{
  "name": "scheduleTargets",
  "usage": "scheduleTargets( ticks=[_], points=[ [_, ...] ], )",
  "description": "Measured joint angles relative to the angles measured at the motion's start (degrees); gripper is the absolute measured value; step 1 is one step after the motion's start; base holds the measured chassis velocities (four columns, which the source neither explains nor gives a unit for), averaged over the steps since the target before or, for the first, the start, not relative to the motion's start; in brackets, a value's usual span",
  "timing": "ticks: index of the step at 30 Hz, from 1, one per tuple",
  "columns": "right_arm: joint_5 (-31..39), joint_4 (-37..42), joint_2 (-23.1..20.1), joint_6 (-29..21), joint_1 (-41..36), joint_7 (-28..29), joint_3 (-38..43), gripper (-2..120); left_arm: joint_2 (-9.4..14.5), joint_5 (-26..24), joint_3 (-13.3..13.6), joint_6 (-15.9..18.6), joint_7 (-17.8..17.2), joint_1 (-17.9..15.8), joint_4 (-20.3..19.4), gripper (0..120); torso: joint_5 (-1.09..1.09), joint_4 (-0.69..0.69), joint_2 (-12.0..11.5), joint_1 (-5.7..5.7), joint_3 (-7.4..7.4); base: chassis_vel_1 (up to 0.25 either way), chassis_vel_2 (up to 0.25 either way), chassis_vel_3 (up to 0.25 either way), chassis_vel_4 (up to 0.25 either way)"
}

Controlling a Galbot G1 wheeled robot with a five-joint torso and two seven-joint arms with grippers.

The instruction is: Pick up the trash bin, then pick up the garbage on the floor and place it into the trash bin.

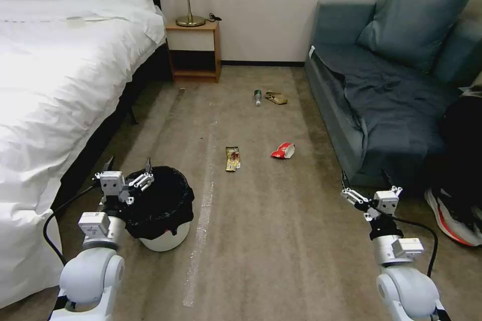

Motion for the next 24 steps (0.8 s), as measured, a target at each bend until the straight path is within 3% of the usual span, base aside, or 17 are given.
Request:
scheduleTargets(
  ticks=[5, 6, 7, 8, 10, 11, 13, 20, 24],
  points=[
    [0.0, 0.2, 0.2, 0.1, 0.0, 0.0, 0.0, 100, -0.3, -0.1, 0.3, 1.5, -3.2, 0.5, -0.1, 91, 0.0, 0.0, 0.0, 0.0, 0.0, 0.0, 0.0, 0.0, 0.0],
    [0.0, 0.2, 0.2, 0.1, 0.0, 0.0, 0.0, 100, -0.9, -1.1, 0.5, 3.9, -8.4, 0.6, -0.1, 90, 0.0, 0.0, 0.0, 0.0, 0.0, 0.0, 0.0, 0.0, 0.0],
    [0.0, 0.2, 0.3, 0.1, -0.1, 0.0, 0.0, 100, -1.6, -4.1, 0.6, 7.4, -15.7, 0.2, -0.1, 89, 0.0, 0.01, 0.0, 0.0, 0.0, 0.0, 0.0, 0.0, 0.0],
    [0.0, 0.2, 0.3, 0.1, -0.1, 0.0, 0.0, 100, -1.6, -4.1, 0.6, 7.4, -15.7, 0.2, -0.1, 89, 0.0, 0.01, 0.0, 0.0, 0.0, 0.0, 0.0, 0.0, 0.0],
    [0.0, 0.2, 0.3, 0.3, -0.3, -0.1, 0.0, 100, -2.1, -11.8, 0.2, 12.7, -25.8, -1.6, 1.2, 89, -0.01, 0.01, 0.0, 0.0, 0.0, 0.0, 0.0, 0.0, 0.0],
    [0.0, 0.2, 0.3, 0.3, -0.3, -0.1, 0.0, 100, -2.1, -11.8, 0.2, 12.7, -25.8, -1.6, 1.2, 89, -0.01, 0.01, 0.0, 0.0, 0.0, 0.0, 0.0, 0.0, 0.0],
    [-0.1, 0.2, 0.4, 0.4, -0.3, -0.3, 0.0, 100, -2.1, -18.0, -0.5, 15.2, -31.9, -3.3, 3.0, 89, 0.0, 0.0, 0.0, 0.0, 0.0, 0.0, 0.0, 0.0, 0.0],
    [-0.6, 0.2, 0.9, 0.7, -0.4, -0.8, -0.3, 100, -2.2, -27.9, -0.5, 21.0, -38.7, -7.2, 5.7, 90, 0.0, 0.0, 0.0, 0.0, 0.0, 0.0, 0.0, 0.0, 0.0],
    [-0.8, 0.5, 1.0, 1.1, -0.8, -1.1, -0.3, 100, -3.0, -30.1, -0.3, 22.0, -41.9, -9.3, 7.8, 92, -0.01, 0.0, 0.0, 0.0, 0.0, 0.0, 0.0, 0.0, 0.0]
  ],
)
